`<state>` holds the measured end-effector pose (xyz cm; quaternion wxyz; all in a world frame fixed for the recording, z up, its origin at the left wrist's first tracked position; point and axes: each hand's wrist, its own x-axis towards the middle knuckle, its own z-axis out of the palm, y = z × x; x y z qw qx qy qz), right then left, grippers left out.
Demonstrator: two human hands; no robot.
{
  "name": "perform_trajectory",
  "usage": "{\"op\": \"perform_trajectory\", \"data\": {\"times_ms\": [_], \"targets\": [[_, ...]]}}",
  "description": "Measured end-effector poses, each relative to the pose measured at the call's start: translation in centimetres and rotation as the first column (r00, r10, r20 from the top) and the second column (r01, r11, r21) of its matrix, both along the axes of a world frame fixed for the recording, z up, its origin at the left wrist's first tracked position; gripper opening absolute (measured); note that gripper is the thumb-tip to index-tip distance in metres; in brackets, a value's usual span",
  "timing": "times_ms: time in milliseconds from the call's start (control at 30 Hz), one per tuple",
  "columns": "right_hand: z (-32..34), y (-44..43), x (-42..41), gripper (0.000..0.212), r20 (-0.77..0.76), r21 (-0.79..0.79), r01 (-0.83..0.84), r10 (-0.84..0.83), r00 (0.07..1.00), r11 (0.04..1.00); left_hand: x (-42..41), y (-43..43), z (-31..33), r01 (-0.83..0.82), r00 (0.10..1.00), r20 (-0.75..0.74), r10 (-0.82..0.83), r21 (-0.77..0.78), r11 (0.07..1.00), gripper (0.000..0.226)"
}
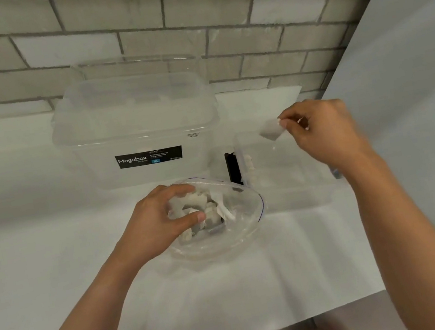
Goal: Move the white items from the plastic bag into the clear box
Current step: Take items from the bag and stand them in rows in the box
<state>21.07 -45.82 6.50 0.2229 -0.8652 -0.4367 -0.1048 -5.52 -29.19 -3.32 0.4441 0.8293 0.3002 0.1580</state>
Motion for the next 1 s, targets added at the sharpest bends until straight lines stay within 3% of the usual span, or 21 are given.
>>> {"op": "perform_trajectory", "data": {"times_ms": [133, 200, 300, 600, 833, 933, 1000], "targets": [[-3.7, 1.1, 2.4, 0.016, -0.086, -0.292, -0.041, 0.017, 0.996, 0.955, 0.3, -0.2, 0.3, -0.023, 1.000, -0.004, 0.023, -0.009, 1.000, 0.042], [-5.6, 2.0, 3.0, 0.017, -0.212, -0.450, -0.144, 0.052, 0.976, 0.881, 0.4, -0.3, 0.3, -0.030, 1.000, -0.005, 0.030, -0.008, 1.000, 0.042], [-7.7, 3.3, 2.9, 0.018, -0.405, -0.537, -0.340, 0.118, 0.907, 0.772, 0.5, -0.4, 0.3, -0.042, 0.999, -0.012, 0.042, -0.002, 0.999, 0.041], [-11.7, 5.6, 3.9, 0.016, -0.438, -0.555, -0.362, 0.108, 0.893, 0.749, 0.4, -0.4, 0.1, -0.085, 0.996, -0.028, 0.086, 0.034, 0.996, 0.040], [-10.9, 5.0, 3.9, 0.019, -0.429, -0.537, -0.372, 0.135, 0.893, 0.757, 0.1, 0.1, -0.3, -0.049, 0.998, -0.033, 0.053, 0.090, 0.995, 0.042], [-8.8, 3.9, 3.8, 0.013, -0.382, -0.460, -0.306, 0.125, 0.916, 0.834, -0.2, 0.2, -0.5, -0.006, 0.999, -0.050, 0.013, 0.139, 0.990, 0.050], [-6.9, 2.7, 2.7, 0.008, -0.328, -0.294, -0.214, 0.112, 0.938, 0.932, -0.2, 0.2, -0.5, 0.018, 0.998, -0.058, -0.008, 0.179, 0.984, 0.055]]}}
